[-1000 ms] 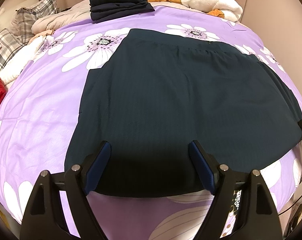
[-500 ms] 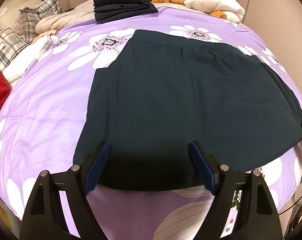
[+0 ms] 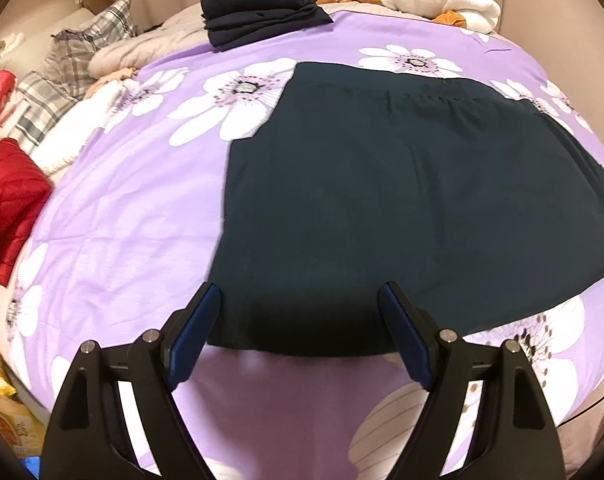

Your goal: Fold large clothes

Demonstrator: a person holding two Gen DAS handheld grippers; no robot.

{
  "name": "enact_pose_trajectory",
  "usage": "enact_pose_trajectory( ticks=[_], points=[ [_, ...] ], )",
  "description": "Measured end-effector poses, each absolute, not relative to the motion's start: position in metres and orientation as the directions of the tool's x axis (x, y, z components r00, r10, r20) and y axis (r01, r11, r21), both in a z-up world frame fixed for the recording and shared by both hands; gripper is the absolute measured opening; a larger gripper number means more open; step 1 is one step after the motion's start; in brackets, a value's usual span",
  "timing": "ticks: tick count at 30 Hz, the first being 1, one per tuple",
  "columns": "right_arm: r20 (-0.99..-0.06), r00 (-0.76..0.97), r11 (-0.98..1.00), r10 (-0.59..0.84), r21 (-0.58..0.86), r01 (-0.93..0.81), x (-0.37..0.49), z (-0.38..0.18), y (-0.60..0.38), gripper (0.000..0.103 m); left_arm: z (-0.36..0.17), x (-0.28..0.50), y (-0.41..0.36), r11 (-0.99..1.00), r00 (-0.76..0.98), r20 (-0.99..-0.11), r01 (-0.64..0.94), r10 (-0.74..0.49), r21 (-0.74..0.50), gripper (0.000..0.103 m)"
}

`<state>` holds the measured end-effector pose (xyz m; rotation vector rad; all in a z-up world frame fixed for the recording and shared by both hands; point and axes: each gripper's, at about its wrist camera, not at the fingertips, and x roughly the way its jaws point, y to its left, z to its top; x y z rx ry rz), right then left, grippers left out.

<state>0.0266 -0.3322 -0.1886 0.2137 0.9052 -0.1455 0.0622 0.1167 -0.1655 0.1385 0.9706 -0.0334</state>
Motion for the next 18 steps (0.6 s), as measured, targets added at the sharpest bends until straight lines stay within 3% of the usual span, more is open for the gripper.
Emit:
enact_pose_trajectory(
  ticks=[8, 18],
  points=[
    [-0.757, 0.649, 0.947, -0.078, 0.147, 0.285, 0.024, -0.165, -0.349, 0.064, -0.141, 0.059, 0.114, 0.988, 0.611, -0.791, 0.120, 0.006, 0.100, 0.082],
    [-0.717, 0.693, 0.985, 0.076, 0.163, 0.061, 0.076, -0.145, -0.276, 0.064, -0.134, 0.083, 0.067, 0.973, 0.622, -0.781, 0.207, -0.049, 0.104, 0.078]
  ],
)
